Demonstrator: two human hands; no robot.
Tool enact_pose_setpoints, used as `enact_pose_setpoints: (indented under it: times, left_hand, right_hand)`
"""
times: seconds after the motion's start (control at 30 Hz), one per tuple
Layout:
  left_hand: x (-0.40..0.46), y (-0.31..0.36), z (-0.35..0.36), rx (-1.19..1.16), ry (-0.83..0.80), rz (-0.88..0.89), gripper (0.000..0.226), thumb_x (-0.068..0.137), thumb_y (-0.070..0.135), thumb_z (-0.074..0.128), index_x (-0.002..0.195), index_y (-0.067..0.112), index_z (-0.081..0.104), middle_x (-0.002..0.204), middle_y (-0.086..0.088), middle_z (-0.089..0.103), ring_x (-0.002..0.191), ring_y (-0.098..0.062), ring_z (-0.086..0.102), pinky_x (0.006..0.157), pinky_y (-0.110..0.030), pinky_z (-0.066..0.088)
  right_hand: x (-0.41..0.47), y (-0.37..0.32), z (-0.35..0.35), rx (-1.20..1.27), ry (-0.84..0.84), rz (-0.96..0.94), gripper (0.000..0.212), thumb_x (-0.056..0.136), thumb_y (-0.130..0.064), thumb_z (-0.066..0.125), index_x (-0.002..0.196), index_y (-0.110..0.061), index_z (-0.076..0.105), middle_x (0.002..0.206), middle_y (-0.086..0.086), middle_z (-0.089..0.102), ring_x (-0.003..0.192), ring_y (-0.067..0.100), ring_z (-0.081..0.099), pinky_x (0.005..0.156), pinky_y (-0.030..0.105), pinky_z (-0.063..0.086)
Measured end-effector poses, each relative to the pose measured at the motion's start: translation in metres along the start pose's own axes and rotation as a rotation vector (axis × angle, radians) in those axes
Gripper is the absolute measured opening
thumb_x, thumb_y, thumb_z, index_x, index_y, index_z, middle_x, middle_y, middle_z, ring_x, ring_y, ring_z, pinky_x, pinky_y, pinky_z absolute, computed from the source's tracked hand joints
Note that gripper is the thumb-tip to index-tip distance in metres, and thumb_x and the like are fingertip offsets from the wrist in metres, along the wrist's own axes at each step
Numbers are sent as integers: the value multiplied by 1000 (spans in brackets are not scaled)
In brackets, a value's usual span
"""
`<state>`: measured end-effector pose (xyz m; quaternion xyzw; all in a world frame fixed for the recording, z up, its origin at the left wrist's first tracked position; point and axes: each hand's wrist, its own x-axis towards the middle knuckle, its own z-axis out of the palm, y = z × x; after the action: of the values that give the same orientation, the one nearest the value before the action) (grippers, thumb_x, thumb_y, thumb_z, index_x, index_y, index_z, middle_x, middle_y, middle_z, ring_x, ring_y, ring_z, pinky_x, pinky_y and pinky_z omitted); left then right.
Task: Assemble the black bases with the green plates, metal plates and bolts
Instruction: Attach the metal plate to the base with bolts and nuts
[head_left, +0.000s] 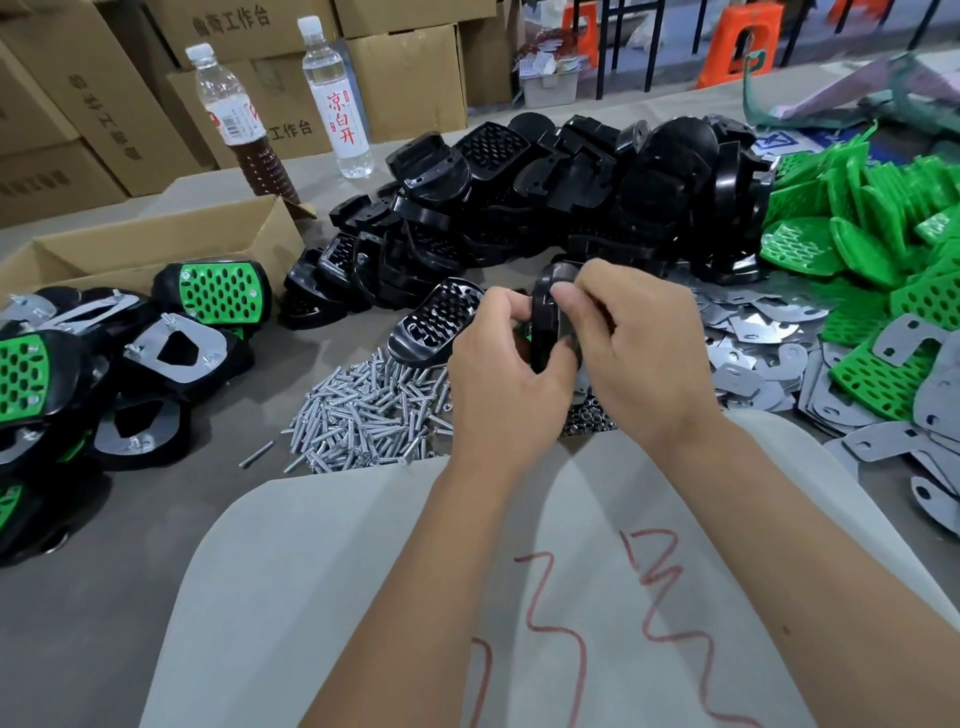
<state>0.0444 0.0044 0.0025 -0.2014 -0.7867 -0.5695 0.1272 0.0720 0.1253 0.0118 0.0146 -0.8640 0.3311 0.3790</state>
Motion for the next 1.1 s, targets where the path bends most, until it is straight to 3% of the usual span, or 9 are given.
enact_pose_setpoints:
  times: [0.07, 0.2, 0.33, 0.47, 0.6, 0.73, 0.83, 0.97, 1.1]
  left_hand:
    - [0, 0, 0, 3, 5, -9, 20, 86, 22, 74, 95, 14, 58, 81, 4, 68, 76, -24, 66, 71, -52, 54]
    - [0, 0, 0, -41, 16, -42, 21, 87, 28, 71, 95, 13, 59, 82, 1, 70, 79, -26, 68, 73, -54, 55]
    - [0, 1, 0, -22, 6, -38, 20, 86, 23, 74, 95, 14, 59, 83, 4, 69, 78, -24, 67, 73, -53, 54]
    - [1, 1, 0, -41, 12, -56, 22, 88, 27, 73, 96, 13, 59, 84, 0, 70, 80, -27, 68, 74, -54, 55]
    - [1, 1, 0, -22, 14, -55, 20, 86, 22, 75, 95, 13, 59, 82, 1, 67, 76, -25, 64, 73, -53, 54]
    - [1, 1, 0, -42, 12, -68, 22, 89, 30, 72, 95, 14, 59, 82, 0, 69, 79, -27, 67, 73, -55, 54]
    - [1, 2, -1, -28, 6, -60, 21, 84, 26, 71, 95, 14, 58, 83, 2, 68, 80, -25, 67, 74, -53, 54]
    - [1, 1, -1, -31, 7, -53, 21, 87, 29, 72, 94, 14, 59, 81, 2, 68, 75, -25, 65, 71, -54, 54]
    - [2, 0, 0, -22, 7, -66, 21, 85, 20, 76, 95, 14, 59, 82, 1, 69, 77, -26, 66, 72, -54, 54]
  right_hand:
    - [1, -2, -2, -48, 18, -2, 49, 108, -30, 52, 66, -35, 29, 56, -14, 35, 55, 7, 39, 56, 34, 29]
    - [-3, 1, -3, -48, -60, -11, 22, 104, -20, 54, 83, -21, 48, 73, -11, 48, 68, 17, 47, 60, 39, 39]
    - [-1, -4, -1, -150, 10, 40, 42, 109, -33, 46, 69, -31, 34, 61, -11, 41, 60, 17, 42, 58, 35, 28]
    - [-5, 3, 0, -123, -27, -13, 13, 103, -22, 52, 96, -13, 56, 95, -3, 52, 79, 20, 51, 64, 40, 43]
    - [-2, 0, 2, -166, 42, 9, 34, 108, -31, 43, 78, -15, 45, 86, 0, 44, 80, 20, 42, 64, 35, 33]
    - [-4, 5, 1, -107, -49, -57, 14, 102, -18, 51, 92, -9, 53, 101, 3, 48, 94, 21, 46, 75, 37, 42]
    - [-1, 2, 3, -171, 38, -10, 30, 108, -26, 47, 80, -14, 44, 93, 3, 45, 90, 21, 42, 70, 38, 39]
    - [-3, 8, 1, -126, -36, -60, 17, 103, -20, 52, 92, -8, 54, 101, 6, 48, 96, 22, 44, 78, 35, 40]
    - [-1, 5, 3, -158, 70, -21, 32, 108, -32, 47, 80, -16, 49, 92, 3, 46, 89, 21, 42, 71, 32, 34]
